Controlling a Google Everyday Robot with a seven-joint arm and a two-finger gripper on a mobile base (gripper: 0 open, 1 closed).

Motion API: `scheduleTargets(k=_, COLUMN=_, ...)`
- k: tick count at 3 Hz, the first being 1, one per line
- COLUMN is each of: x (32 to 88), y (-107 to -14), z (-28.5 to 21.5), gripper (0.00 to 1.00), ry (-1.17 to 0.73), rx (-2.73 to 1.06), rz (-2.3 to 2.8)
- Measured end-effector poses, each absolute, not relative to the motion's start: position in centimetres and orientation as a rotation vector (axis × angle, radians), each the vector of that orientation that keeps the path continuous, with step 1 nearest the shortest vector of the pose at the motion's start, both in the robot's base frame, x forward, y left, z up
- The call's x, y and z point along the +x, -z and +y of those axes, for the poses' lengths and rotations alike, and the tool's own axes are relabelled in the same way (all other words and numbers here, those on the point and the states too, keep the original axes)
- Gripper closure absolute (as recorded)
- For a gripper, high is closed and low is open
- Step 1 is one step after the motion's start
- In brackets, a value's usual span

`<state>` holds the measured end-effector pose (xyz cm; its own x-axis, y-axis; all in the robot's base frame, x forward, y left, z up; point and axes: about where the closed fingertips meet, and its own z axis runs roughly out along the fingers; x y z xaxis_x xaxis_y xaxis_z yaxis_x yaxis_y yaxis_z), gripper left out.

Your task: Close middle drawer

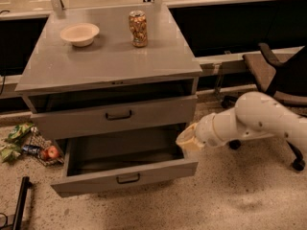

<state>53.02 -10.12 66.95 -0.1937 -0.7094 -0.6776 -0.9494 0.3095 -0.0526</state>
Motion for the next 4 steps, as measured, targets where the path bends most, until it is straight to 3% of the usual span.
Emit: scheduleTargets(k=4, x=50.6, y=-56.2, z=-4.4, gripper=1.0, ry=-0.672, rx=-1.541, rz=1.948)
